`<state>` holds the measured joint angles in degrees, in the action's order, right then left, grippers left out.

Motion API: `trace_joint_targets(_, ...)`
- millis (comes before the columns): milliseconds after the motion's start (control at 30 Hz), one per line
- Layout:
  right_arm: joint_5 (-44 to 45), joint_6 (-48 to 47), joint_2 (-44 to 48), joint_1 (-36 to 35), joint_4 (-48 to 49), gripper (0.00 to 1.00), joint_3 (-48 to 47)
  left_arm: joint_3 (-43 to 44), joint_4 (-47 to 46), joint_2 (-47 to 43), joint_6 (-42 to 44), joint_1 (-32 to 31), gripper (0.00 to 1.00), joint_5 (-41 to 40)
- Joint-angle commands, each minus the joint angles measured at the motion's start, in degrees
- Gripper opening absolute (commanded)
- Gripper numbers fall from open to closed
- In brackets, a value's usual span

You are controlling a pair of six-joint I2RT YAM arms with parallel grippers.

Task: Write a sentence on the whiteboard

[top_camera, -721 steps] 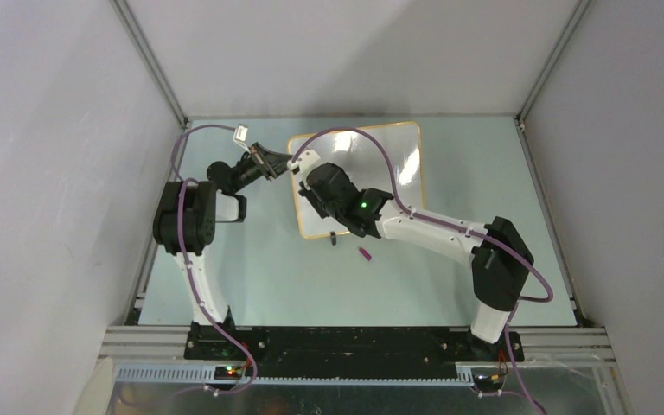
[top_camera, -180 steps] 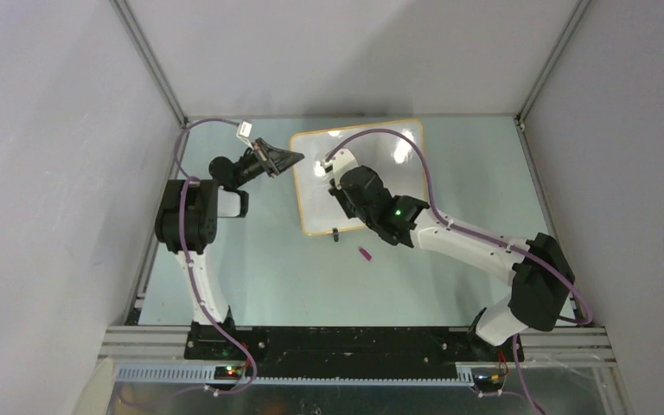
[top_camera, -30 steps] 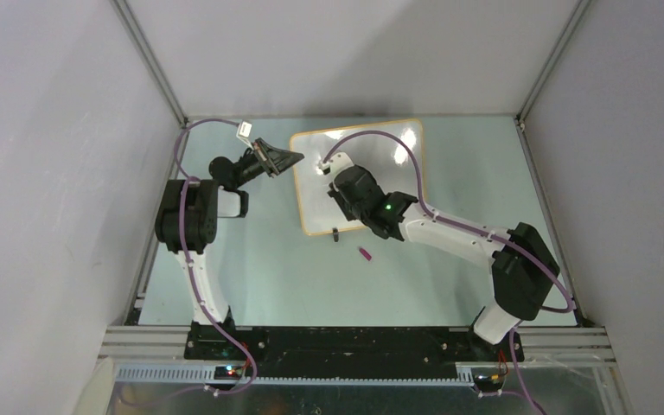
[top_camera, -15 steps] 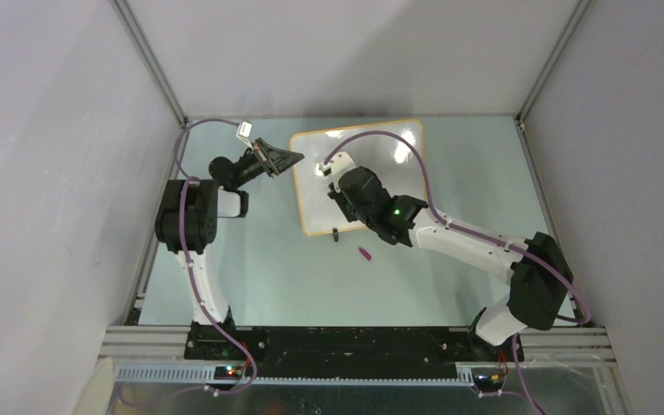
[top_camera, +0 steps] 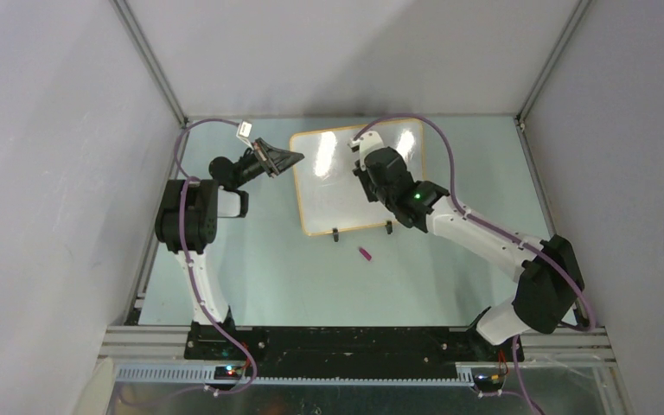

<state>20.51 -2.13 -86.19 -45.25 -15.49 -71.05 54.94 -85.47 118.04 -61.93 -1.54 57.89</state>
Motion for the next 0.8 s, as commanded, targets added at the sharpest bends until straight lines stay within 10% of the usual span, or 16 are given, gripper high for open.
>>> trace_joint_targets(0,0.57,0.00,1.02,1.20,2.58,0.00,0.37,0.00,-1.67,0.95,1.82,-0.35,0.00,3.31)
trace_joint_targets(767,1.39,-1.06,0.67,-3.18,5.95,0.00,1.64,0.36,-2.16,-2.02,-2.36,5.68,0.00,7.36)
